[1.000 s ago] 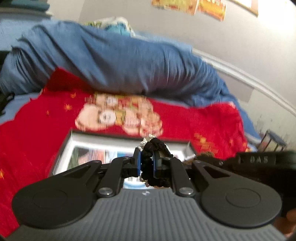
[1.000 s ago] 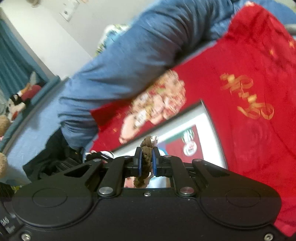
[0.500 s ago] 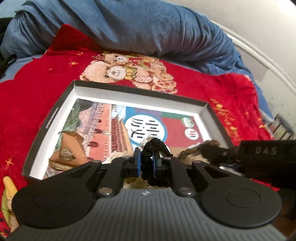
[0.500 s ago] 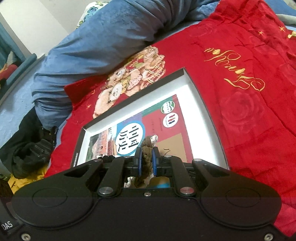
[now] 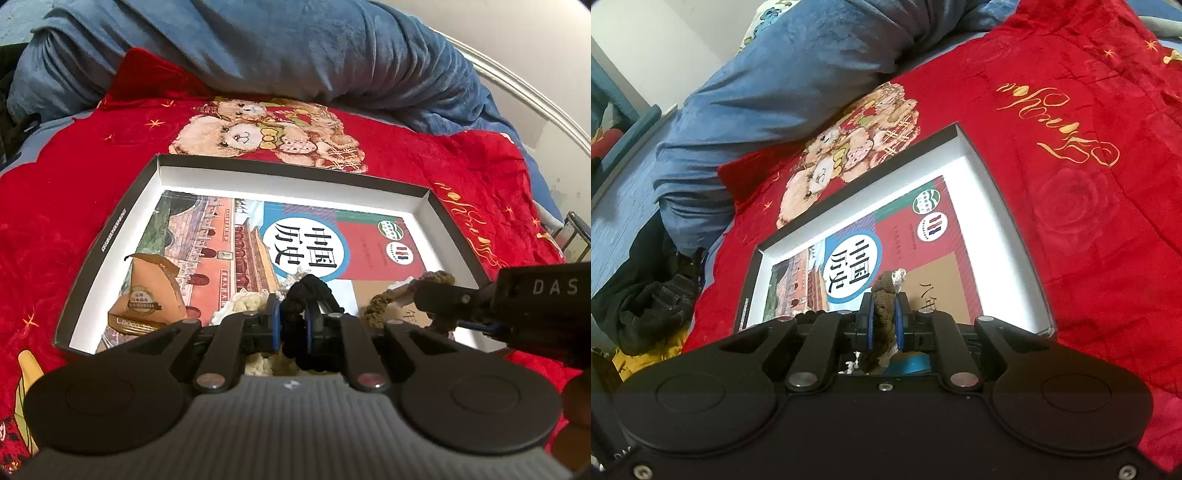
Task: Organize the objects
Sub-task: 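Lower the black scrunchie into the box with the left gripper while the right gripper lowers the brown scrunchie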
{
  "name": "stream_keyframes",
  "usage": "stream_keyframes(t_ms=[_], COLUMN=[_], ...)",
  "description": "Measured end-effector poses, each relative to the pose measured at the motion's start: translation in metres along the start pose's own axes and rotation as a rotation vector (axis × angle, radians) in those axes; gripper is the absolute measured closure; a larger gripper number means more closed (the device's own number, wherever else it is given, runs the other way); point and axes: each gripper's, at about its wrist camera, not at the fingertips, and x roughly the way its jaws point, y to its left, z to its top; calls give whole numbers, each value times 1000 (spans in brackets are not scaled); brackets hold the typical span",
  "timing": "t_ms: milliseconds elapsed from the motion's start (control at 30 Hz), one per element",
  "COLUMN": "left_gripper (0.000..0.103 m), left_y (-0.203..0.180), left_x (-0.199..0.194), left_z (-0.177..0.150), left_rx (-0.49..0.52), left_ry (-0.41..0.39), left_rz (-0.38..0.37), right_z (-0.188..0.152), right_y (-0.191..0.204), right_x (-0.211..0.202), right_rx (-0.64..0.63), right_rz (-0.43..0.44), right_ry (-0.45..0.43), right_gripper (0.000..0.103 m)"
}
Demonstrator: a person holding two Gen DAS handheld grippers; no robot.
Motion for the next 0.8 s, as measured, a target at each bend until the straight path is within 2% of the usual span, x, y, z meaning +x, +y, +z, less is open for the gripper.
stream_keyframes(t_ms=[333, 567, 800], left_gripper=[84, 83, 83], left_y=[-2, -1, -3], left_x=[3, 2, 1], left_z=[0, -1, 0], left_rx=[9, 11, -5], left_ry=[7, 6, 11], left_rz=[-11, -19, -45], right_z=[-2, -2, -4], right_y=[-1, -3, -5], right_x=[4, 2, 0], right_rx=[-2, 15, 52], right_rz=[-49, -55, -25], right_ry=[37, 26, 30], right_gripper=[91, 91, 91])
